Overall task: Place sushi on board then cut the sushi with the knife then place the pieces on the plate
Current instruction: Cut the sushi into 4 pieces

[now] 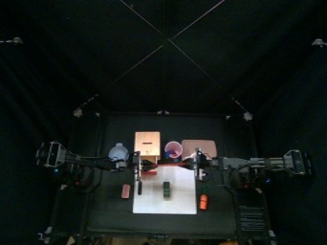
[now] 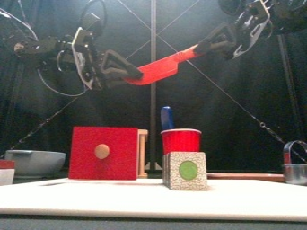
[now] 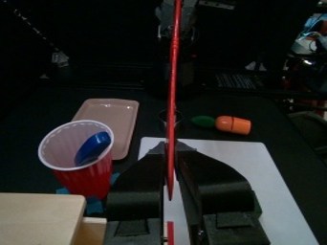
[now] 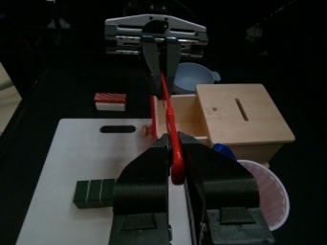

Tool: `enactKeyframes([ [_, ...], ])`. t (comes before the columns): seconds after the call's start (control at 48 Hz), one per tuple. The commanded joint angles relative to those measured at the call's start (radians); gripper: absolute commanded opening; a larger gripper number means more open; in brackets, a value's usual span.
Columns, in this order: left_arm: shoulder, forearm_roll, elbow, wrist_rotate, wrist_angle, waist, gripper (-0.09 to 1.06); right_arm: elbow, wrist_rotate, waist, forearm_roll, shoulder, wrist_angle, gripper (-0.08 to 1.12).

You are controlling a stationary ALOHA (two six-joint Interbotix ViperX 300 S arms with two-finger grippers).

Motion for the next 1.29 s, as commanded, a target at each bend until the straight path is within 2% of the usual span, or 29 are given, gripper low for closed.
enactKeyframes([
  [0.021,-0.006,0.009,-0.012,-0.003,-0.009,0.002,0.44,0.009,-0.003,0.008,0.005,0.003,-0.003,0.41],
  [0.104,-0.003,0.020,-0.009,-0.003,0.003,-0.003,0.43,0.028,-0.003,0.032,0.005,0.018,0.011,0.41],
  [0.271,0.040,0.038,-0.015,-0.003,0.026,-0.054,0.43,0.044,-0.002,0.097,0.031,0.063,0.098,0.41],
  [0.438,0.114,0.043,-0.055,-0.003,0.034,-0.106,0.43,0.035,-0.002,0.123,0.094,0.086,0.179,0.41],
  [0.688,0.181,0.040,-0.101,-0.005,0.049,-0.160,0.43,0.038,-0.003,0.161,0.150,0.103,0.252,0.41],
  [0.812,0.207,0.035,-0.121,-0.005,0.089,-0.175,0.43,0.048,-0.003,0.192,0.149,0.141,0.265,0.41],
  [1.167,0.279,0.032,-0.201,0.000,0.239,-0.175,0.43,0.052,-0.006,0.207,0.143,0.256,0.268,0.41],
  [1.292,0.298,0.032,-0.227,0.000,0.310,-0.175,0.43,0.057,-0.006,0.207,0.135,0.262,0.270,0.40],
])
